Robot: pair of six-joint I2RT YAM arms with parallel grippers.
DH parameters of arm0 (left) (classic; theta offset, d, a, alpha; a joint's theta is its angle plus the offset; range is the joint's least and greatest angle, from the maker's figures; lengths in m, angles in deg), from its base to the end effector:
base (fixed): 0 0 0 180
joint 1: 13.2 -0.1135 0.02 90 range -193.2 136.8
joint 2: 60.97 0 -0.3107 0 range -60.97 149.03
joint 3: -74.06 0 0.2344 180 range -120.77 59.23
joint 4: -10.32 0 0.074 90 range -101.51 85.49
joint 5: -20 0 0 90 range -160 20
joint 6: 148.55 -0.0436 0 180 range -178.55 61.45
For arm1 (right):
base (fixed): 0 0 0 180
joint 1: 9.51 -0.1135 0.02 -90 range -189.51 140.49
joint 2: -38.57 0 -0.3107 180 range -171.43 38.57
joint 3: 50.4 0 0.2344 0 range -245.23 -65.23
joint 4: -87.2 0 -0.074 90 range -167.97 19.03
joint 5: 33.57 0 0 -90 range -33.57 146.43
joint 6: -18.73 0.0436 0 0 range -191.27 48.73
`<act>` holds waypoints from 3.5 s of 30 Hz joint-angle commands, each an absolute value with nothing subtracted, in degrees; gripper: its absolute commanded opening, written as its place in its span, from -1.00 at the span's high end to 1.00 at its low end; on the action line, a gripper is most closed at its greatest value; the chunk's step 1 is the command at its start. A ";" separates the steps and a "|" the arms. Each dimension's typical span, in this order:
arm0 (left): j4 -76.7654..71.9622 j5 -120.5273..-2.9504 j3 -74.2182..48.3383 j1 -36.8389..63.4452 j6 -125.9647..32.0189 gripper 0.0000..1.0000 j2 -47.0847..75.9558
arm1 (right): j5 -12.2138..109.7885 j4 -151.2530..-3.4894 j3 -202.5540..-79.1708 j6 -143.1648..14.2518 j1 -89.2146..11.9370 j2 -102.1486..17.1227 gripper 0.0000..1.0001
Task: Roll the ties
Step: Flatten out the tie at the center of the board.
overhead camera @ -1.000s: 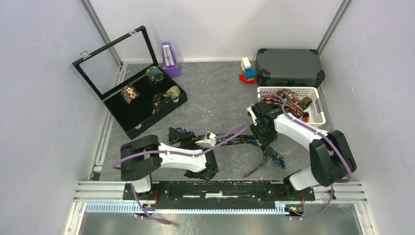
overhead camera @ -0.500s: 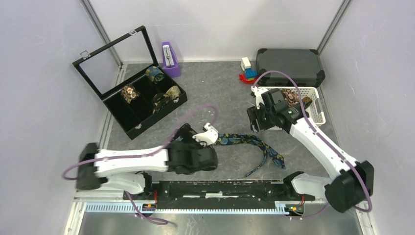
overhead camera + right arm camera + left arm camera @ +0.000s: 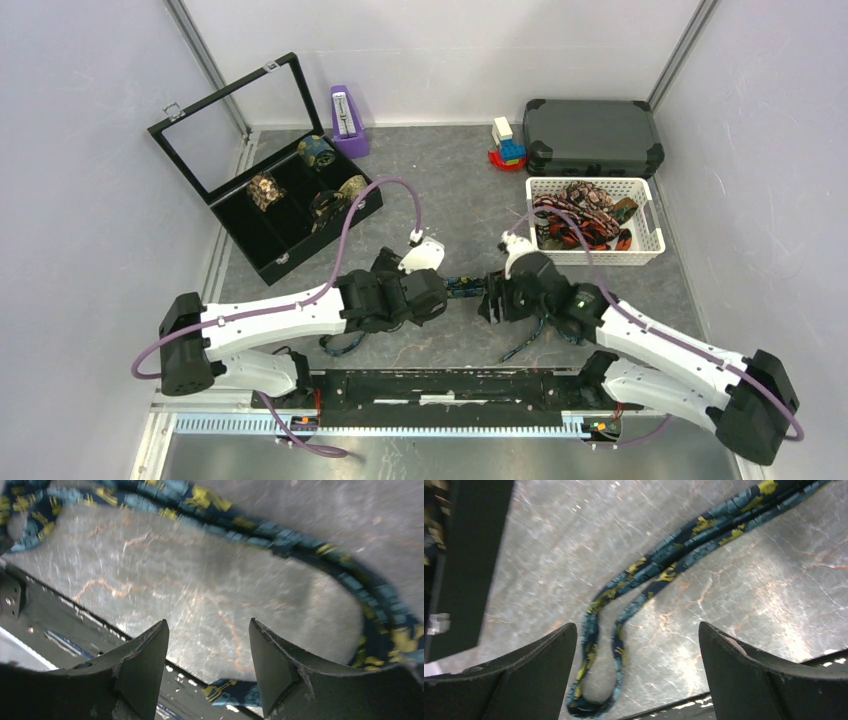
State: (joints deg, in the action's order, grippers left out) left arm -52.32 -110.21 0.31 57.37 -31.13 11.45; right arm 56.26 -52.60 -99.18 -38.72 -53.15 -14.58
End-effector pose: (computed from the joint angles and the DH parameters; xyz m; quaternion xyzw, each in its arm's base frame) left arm 0.0971 -0.1906 0.3210 0.2553 0.8774 0.0429 0.4040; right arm 0.1093 0.1044 0.2617 -0.0897 0.9181 0.2393 0.3030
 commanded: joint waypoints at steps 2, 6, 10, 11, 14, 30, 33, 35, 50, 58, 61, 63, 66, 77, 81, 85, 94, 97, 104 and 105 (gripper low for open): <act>-43.30 -102.45 4.35 57.36 -20.71 -0.82 12.34 | 71.42 -54.33 -96.26 -26.48 -66.61 -13.55 -0.34; -37.11 -102.96 8.86 57.29 -17.91 -0.74 11.79 | 74.99 -55.69 -89.04 -18.74 -72.27 -9.50 -0.26; -25.61 -102.88 14.36 57.03 -19.57 -0.70 11.74 | 77.42 -55.09 -85.29 -16.69 -73.01 -9.66 -0.20; -23.07 -102.67 15.09 56.51 -19.99 -0.69 12.58 | 78.52 -53.45 -86.02 -16.76 -73.11 -10.14 -0.19; -19.27 -100.86 16.24 52.88 -20.55 -0.65 15.47 | 83.95 -47.24 -88.25 -16.12 -73.05 -11.04 -0.19; -9.49 -95.82 21.52 40.55 -25.00 -0.63 23.27 | 93.19 -48.08 -91.36 -29.89 -52.16 -13.95 -0.28; -9.08 -95.03 21.56 38.97 -26.03 -0.63 23.98 | 91.29 -52.13 -93.88 -35.09 -47.84 -17.79 -0.28; -8.62 -93.93 21.41 37.82 -26.90 -0.63 24.52 | 89.98 -53.63 -96.25 -37.76 -46.86 -20.97 -0.28; -12.81 -88.00 17.26 31.72 -30.68 -0.70 27.59 | 81.95 -62.07 -100.51 -52.10 -33.79 -24.23 -0.29; -16.34 -85.57 17.17 31.87 -31.07 -0.70 20.97 | 71.59 -67.74 -94.20 -51.73 -33.58 -23.13 -0.20; -16.85 -84.47 16.82 32.11 -31.11 -0.69 19.38 | 68.18 -71.41 -93.54 -51.63 -33.55 -24.87 -0.07; -16.26 -84.03 16.86 32.24 -31.49 -0.69 19.29 | 67.58 -73.88 -93.28 -51.48 -33.58 -26.02 0.01; -15.67 -84.50 16.22 32.24 -31.73 -0.69 20.94 | 67.34 -76.24 -93.55 -51.00 -33.59 -28.70 0.07; -10.31 -84.57 13.70 32.20 -34.01 -0.68 28.60 | 68.55 -79.18 -88.51 -48.70 -33.56 -33.08 0.13; -11.46 -82.39 13.26 32.24 -34.03 -0.68 29.95 | 70.03 -76.09 -86.83 -48.68 -33.42 -32.41 0.13; -14.28 -80.03 14.64 32.46 -33.39 -0.67 28.03 | 71.43 -72.47 -85.01 -48.80 -32.52 -28.76 0.13; -23.12 -76.08 16.78 41.06 -29.52 -0.59 19.91 | 76.64 -64.04 -84.19 -49.06 -31.57 -18.23 0.10; -28.33 -80.30 13.28 43.96 -29.57 -0.60 16.33 | 75.70 -62.02 -86.12 -49.09 -31.62 -15.86 0.10; -30.61 -89.35 8.21 43.47 -35.90 -0.63 14.09 | 68.14 -61.05 -89.55 -47.22 -31.66 -13.05 0.06; -29.79 -89.61 8.15 42.83 -36.81 -0.63 14.98 | 67.88 -61.25 -89.49 -47.03 -31.68 -13.00 0.06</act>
